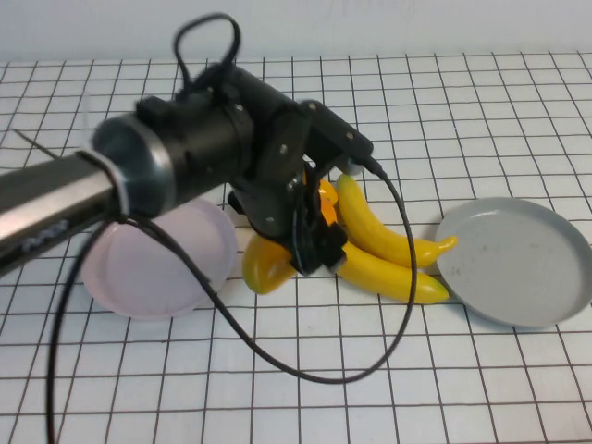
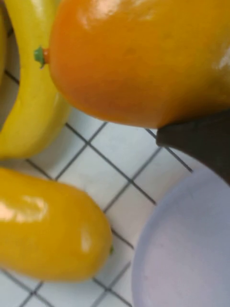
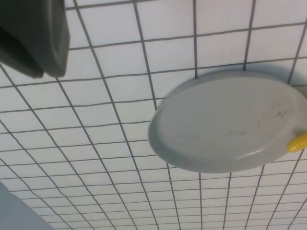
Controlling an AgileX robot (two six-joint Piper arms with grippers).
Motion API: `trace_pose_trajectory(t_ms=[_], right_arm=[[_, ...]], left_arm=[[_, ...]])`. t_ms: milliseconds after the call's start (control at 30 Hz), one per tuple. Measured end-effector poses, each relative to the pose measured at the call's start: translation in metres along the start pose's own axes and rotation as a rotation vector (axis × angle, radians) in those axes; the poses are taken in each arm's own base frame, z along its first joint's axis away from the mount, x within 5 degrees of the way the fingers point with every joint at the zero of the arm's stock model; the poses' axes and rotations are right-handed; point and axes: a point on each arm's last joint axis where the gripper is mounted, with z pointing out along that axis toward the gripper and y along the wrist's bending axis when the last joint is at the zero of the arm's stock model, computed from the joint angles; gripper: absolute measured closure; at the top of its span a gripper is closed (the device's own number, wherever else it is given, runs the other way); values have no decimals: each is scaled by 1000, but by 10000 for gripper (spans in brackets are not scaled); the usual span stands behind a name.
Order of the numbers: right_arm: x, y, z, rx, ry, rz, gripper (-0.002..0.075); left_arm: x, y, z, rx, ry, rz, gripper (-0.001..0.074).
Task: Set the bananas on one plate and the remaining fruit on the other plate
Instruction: Put one type of fruit in the left plate
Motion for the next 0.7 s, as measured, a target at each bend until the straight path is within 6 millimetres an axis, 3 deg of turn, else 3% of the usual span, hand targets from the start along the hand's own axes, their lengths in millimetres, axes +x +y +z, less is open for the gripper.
trace_pose_trajectory(t_ms=[133,300,467,700], right_arm=[[0,0,0,0,0,0,742],[0,0,0,0,0,0,743],[0,0,0,0,0,0,743],[0,0,0,0,0,0,743]], left_arm=[[12,29,-38,-69,-6,-79,167],[40,89,-44,-149,63,-263,168],[65,133,-32,-179,119,-404,168],[80,154,3,-153,200,-474,168]])
